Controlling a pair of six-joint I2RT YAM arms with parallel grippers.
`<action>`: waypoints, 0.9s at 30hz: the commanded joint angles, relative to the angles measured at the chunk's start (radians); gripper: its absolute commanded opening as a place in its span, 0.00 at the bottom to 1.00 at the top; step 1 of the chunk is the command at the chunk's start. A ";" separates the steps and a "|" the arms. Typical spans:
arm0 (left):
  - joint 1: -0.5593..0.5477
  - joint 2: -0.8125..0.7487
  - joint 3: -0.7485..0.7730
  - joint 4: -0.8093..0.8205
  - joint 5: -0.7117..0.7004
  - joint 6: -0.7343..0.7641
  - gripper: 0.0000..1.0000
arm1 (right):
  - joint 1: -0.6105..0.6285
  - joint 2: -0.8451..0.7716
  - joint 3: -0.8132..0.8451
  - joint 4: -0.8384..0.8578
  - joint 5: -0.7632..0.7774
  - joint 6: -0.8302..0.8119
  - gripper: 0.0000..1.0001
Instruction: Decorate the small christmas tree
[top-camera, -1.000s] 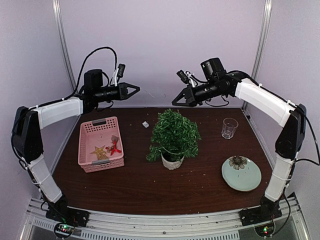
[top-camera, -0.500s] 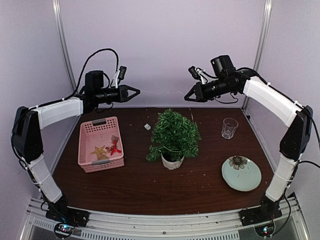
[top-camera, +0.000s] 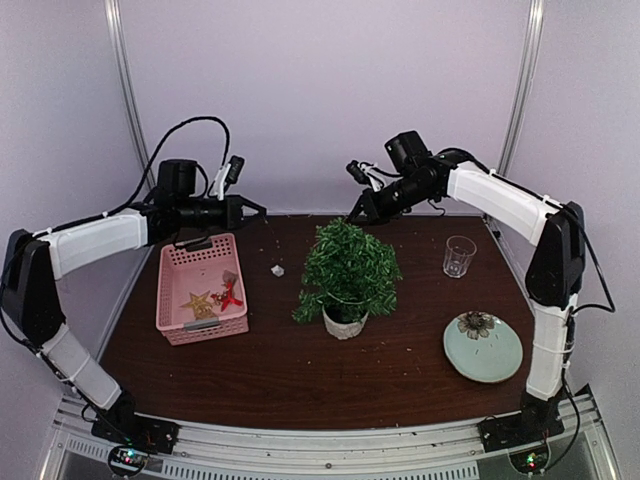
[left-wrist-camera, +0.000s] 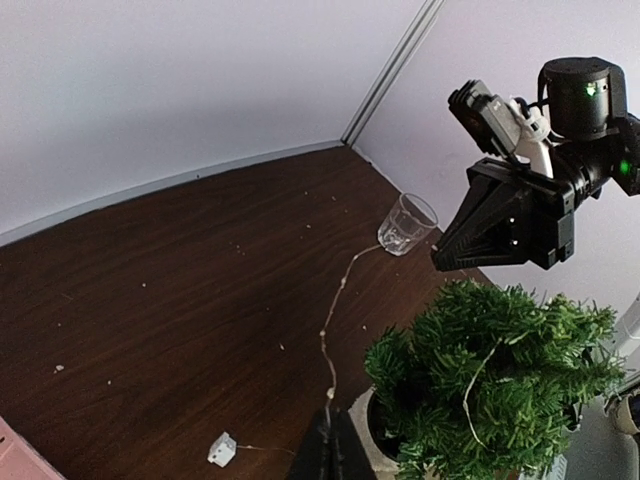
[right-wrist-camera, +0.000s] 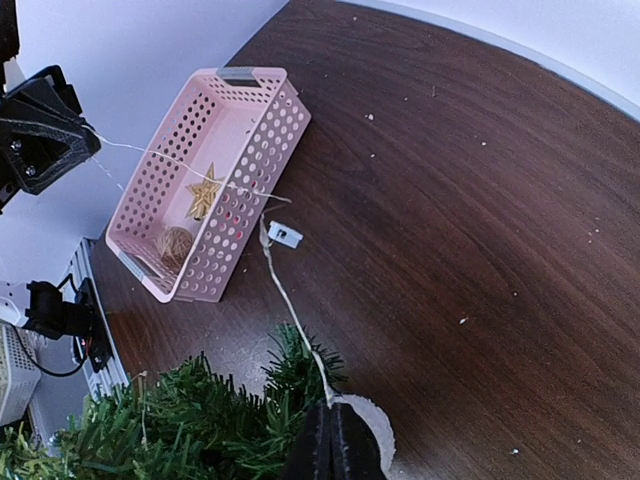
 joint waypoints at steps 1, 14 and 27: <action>-0.005 -0.092 -0.048 -0.099 -0.022 0.063 0.00 | 0.023 0.024 0.046 -0.023 -0.010 -0.036 0.00; -0.029 -0.254 -0.136 -0.420 0.003 0.150 0.00 | 0.033 -0.010 0.047 -0.015 -0.016 -0.036 0.38; -0.166 -0.283 -0.168 -0.554 -0.018 0.157 0.00 | 0.014 -0.160 0.057 0.006 0.110 -0.013 0.75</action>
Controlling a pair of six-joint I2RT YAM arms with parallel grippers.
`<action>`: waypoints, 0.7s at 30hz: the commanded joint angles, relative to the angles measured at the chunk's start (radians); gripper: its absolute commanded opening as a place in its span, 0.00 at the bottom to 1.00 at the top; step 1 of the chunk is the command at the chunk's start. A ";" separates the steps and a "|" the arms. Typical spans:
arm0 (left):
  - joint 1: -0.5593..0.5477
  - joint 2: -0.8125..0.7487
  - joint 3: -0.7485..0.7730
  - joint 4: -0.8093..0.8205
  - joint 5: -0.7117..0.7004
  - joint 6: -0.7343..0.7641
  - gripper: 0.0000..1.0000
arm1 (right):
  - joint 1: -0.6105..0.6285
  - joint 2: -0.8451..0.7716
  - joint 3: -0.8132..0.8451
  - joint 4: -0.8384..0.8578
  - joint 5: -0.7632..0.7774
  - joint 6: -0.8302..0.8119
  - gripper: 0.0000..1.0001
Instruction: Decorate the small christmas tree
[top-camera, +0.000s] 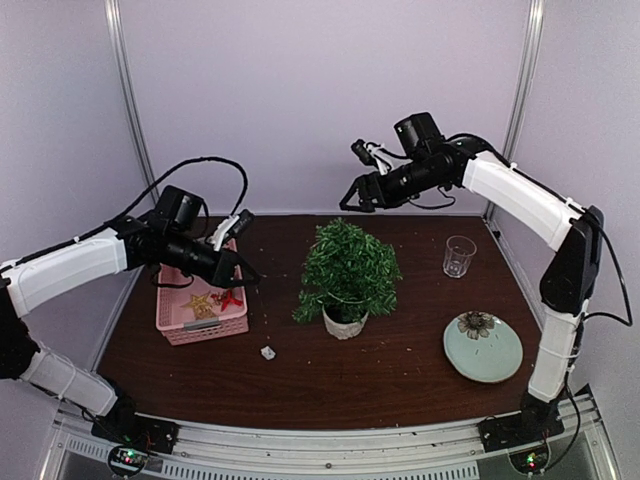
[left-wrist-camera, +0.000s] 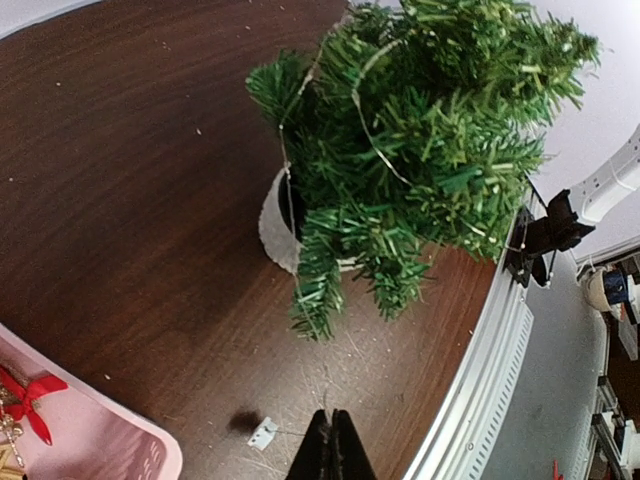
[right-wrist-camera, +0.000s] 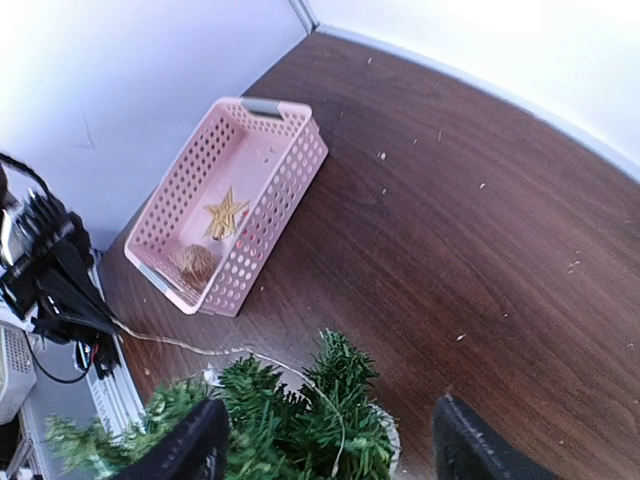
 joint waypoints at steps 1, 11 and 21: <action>-0.041 -0.036 -0.017 -0.048 -0.011 0.010 0.00 | -0.012 -0.115 0.019 0.036 0.091 -0.004 0.78; -0.190 -0.035 -0.062 0.041 -0.016 -0.061 0.00 | -0.015 -0.482 -0.363 0.268 0.191 0.078 0.74; -0.285 -0.004 -0.070 0.192 -0.027 -0.154 0.00 | 0.087 -0.936 -0.907 0.450 0.202 0.182 0.61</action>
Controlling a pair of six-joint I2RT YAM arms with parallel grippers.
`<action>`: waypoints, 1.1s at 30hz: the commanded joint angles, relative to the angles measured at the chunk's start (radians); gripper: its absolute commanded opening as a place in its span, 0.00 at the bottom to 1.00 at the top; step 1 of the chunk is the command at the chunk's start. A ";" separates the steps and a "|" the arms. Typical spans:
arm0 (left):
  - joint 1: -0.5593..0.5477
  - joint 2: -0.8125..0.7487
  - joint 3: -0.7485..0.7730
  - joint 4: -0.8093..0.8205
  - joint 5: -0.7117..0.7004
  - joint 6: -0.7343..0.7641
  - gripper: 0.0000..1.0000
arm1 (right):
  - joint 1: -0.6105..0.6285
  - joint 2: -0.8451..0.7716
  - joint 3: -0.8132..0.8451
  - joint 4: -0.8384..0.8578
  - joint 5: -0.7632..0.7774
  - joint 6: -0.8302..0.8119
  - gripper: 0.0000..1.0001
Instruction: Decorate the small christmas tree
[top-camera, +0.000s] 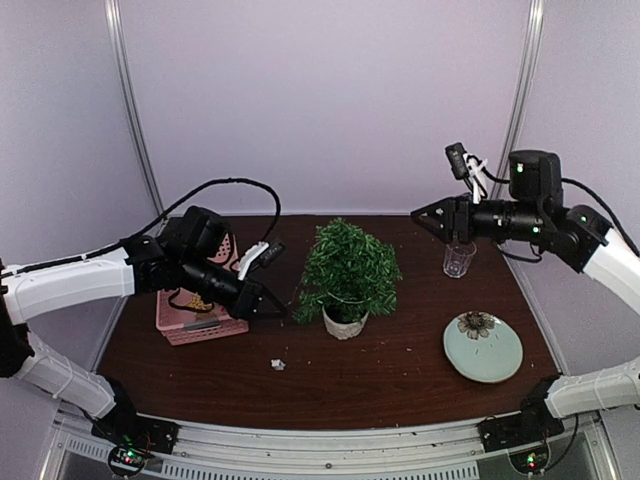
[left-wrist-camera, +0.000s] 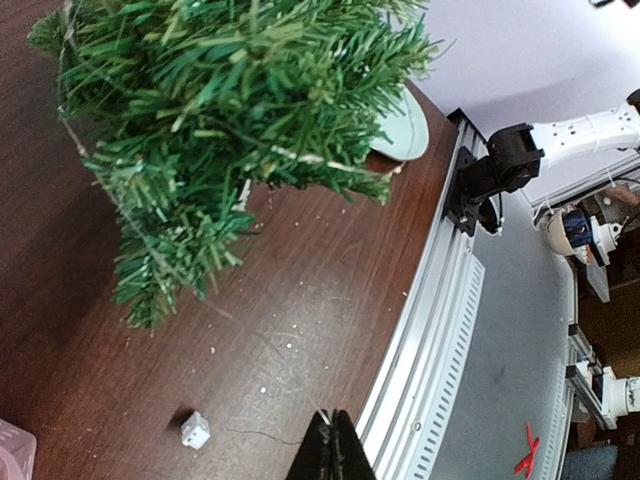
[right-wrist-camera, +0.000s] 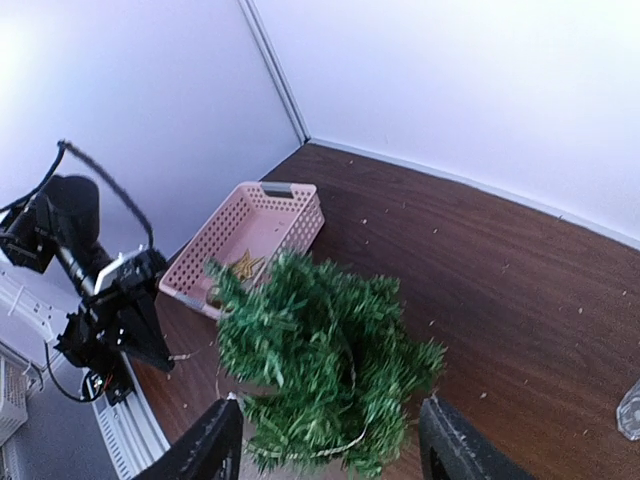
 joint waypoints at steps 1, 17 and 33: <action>-0.042 0.036 0.005 0.145 -0.005 -0.063 0.00 | 0.093 -0.156 -0.206 0.134 0.052 0.067 0.59; -0.116 0.154 0.060 0.373 -0.022 -0.194 0.00 | 0.526 -0.116 -0.647 0.588 0.353 -0.003 0.58; -0.121 0.171 0.078 0.379 -0.003 -0.183 0.00 | 0.641 0.354 -0.654 1.086 0.395 -0.085 0.56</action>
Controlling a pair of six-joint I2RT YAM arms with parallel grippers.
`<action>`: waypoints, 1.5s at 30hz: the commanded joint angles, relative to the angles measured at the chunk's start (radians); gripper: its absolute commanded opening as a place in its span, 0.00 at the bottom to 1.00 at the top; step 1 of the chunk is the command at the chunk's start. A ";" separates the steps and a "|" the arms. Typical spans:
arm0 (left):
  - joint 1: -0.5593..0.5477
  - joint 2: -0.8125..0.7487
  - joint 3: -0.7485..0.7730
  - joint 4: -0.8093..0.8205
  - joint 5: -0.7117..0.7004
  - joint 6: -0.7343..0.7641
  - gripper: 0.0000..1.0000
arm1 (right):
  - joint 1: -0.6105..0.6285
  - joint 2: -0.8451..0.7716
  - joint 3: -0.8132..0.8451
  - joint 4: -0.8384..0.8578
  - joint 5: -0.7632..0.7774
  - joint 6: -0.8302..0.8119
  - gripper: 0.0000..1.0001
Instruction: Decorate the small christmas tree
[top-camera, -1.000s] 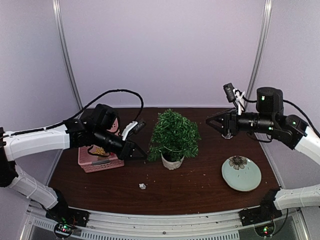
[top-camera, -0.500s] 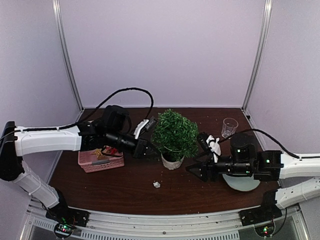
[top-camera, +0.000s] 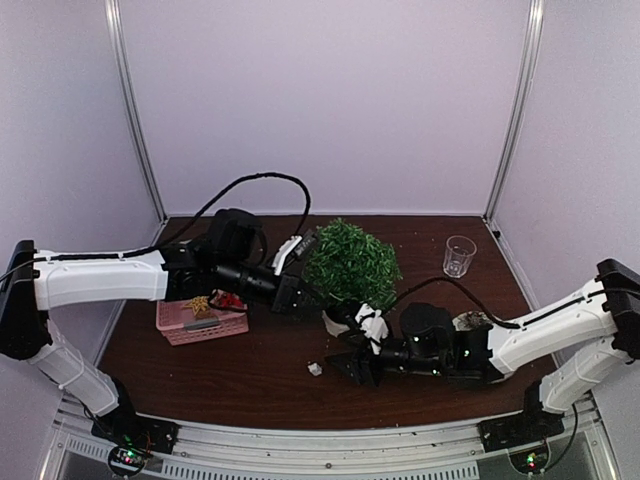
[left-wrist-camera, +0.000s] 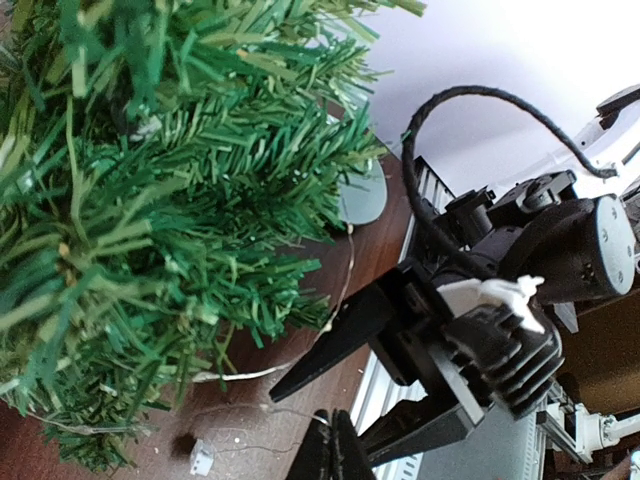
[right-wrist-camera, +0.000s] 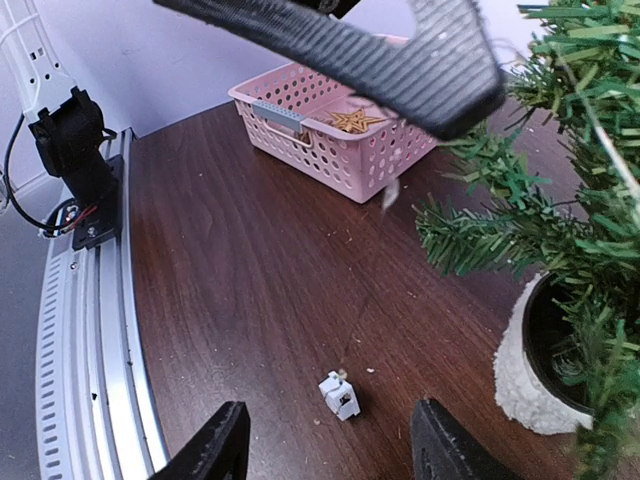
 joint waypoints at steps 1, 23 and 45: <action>-0.006 0.007 0.037 0.042 0.016 0.017 0.00 | 0.022 0.062 0.001 0.168 0.037 -0.030 0.55; -0.006 0.022 0.059 0.010 0.022 0.031 0.00 | 0.026 0.218 -0.070 0.344 0.076 -0.008 0.38; -0.005 0.020 0.060 -0.006 0.005 0.052 0.00 | 0.025 0.143 -0.114 0.306 0.173 -0.009 0.00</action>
